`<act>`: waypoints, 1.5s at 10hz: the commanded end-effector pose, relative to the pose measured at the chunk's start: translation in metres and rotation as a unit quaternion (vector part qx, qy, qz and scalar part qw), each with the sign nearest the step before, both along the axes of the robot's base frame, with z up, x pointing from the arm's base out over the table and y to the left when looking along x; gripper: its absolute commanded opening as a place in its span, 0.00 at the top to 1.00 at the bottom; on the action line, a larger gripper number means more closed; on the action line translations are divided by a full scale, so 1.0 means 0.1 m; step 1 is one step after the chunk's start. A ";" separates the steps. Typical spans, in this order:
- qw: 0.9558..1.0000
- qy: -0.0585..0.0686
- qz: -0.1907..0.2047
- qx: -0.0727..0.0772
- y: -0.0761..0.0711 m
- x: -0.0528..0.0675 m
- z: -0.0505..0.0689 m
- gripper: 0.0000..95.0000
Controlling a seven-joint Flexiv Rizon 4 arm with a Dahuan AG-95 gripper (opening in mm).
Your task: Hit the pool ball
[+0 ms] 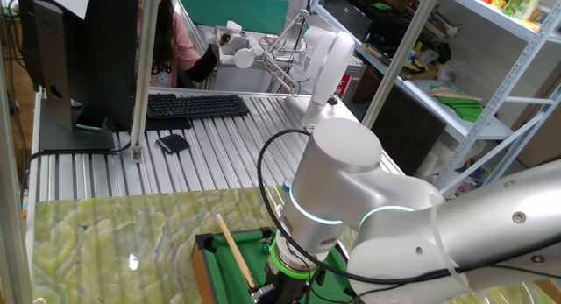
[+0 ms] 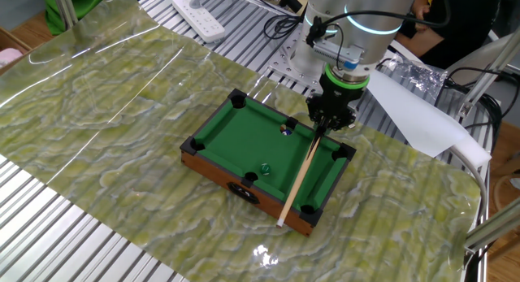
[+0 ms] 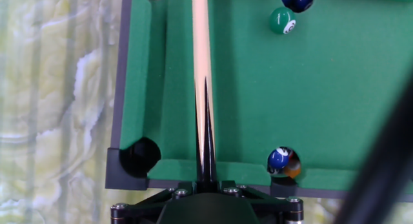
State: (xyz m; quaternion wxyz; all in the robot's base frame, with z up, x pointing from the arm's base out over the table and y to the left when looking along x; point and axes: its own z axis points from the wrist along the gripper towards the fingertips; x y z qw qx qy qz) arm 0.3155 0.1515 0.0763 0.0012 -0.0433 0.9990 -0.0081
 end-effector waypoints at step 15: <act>0.999 0.000 -0.049 -0.022 -0.01 0.01 0.57 1.00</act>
